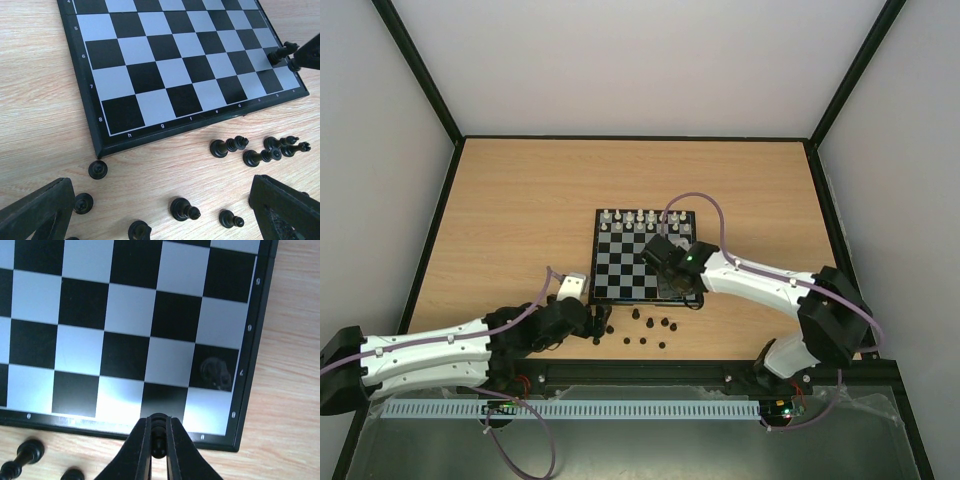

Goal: Set up the chess pieces on the board
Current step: Place the chess piece on the chessboard.

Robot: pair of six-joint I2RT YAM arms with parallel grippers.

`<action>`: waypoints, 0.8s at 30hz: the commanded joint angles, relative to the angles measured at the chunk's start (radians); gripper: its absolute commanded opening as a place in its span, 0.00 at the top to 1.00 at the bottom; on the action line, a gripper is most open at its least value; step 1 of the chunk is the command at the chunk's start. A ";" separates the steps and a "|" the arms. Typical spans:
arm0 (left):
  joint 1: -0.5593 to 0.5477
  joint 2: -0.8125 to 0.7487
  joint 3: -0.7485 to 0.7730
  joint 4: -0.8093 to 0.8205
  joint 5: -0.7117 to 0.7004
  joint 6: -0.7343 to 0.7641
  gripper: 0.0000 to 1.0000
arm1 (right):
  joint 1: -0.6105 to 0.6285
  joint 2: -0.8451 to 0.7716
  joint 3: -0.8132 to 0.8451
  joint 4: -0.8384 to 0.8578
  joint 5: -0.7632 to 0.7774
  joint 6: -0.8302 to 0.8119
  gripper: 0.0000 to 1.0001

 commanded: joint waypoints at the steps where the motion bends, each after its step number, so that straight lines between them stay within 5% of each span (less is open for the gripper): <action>1: -0.010 -0.030 0.012 -0.031 -0.026 0.006 0.01 | -0.039 0.046 0.039 -0.004 -0.015 -0.077 0.93; 24: -0.009 -0.039 0.002 -0.034 -0.027 0.000 0.01 | -0.116 0.170 0.049 0.064 -0.037 -0.118 0.89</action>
